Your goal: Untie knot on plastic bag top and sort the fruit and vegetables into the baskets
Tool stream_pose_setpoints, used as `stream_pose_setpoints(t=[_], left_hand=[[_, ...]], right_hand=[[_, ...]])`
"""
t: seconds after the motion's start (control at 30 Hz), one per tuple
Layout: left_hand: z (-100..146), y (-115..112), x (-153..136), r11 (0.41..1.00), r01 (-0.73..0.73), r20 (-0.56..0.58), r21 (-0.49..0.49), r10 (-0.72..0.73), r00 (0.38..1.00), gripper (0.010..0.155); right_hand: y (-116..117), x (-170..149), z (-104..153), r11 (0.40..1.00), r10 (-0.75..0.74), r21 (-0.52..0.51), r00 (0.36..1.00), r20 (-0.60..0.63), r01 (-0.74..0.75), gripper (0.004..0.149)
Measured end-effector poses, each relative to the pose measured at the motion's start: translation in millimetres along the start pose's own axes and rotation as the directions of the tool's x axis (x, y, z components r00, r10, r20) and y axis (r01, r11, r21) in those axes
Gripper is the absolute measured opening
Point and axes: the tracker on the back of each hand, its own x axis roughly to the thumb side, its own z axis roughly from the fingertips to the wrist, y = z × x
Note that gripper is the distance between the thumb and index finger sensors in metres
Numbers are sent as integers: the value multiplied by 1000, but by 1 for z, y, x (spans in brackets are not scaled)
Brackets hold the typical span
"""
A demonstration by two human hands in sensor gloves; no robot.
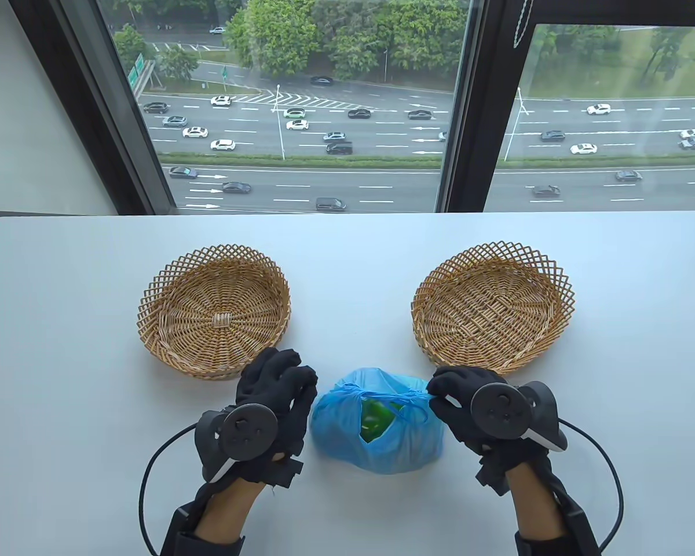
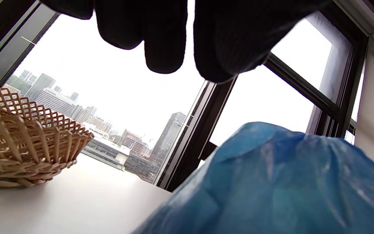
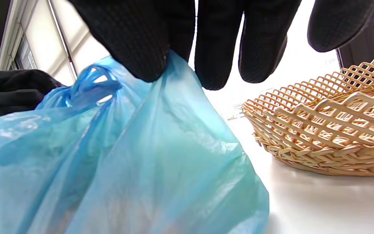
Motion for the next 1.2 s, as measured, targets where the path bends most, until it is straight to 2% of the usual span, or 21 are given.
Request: stream_pose_setpoints(t=[0.07, 0.13, 0.23, 0.3, 0.43, 0.5, 0.6, 0.7, 0.8, 0.93, 1.1, 1.2], left_hand=[[1, -2, 5, 1000, -15, 26, 7, 15, 1000, 42], [1, -8, 16, 999, -43, 67, -13, 44, 997, 53], [-2, -21, 36, 998, -10, 123, -65, 18, 992, 69], [-6, -30, 49, 993, 44, 126, -113, -30, 992, 74], [-8, -40, 62, 949, 259, 127, -181, -238, 963, 66], [-7, -37, 60, 949, 255, 107, -185, -238, 965, 64], [-7, -32, 55, 955, 239, 73, -178, -229, 971, 52], [-6, -29, 52, 959, 232, 66, -161, -224, 972, 48], [-4, -26, 51, 965, 217, 56, -145, -210, 976, 51], [-5, -22, 44, 965, 214, 24, -150, -213, 977, 49], [-6, -14, 27, 994, 57, -60, -93, -63, 996, 44], [-6, -5, 20, 996, -84, -82, 0, 84, 993, 41]], right_hand=[[-1, 0, 0, 999, -43, 8, 999, 4, 43, 42], [-1, 5, 0, 997, -79, 4, 997, 25, 79, 48], [1, 19, 1, 997, -77, -23, 995, 65, 78, 59], [5, 29, 0, 998, -49, -36, 995, 84, 52, 68], [21, 49, -7, 995, 98, -46, 991, 90, -94, 61], [25, 51, -10, 990, 139, -28, 983, 118, -137, 53], [24, 46, -10, 999, 42, -38, 993, 114, -38, 40], [17, 41, -6, 998, 20, -67, 994, 106, -13, 38], [11, 38, -3, 997, 0, -74, 994, 107, 8, 39], [6, 30, -2, 990, -113, -68, 988, 106, 121, 38], [1, 20, 0, 980, -174, -84, 981, 87, 181, 39], [-2, 21, 1, 965, -220, -120, 970, 100, 232, 39]])
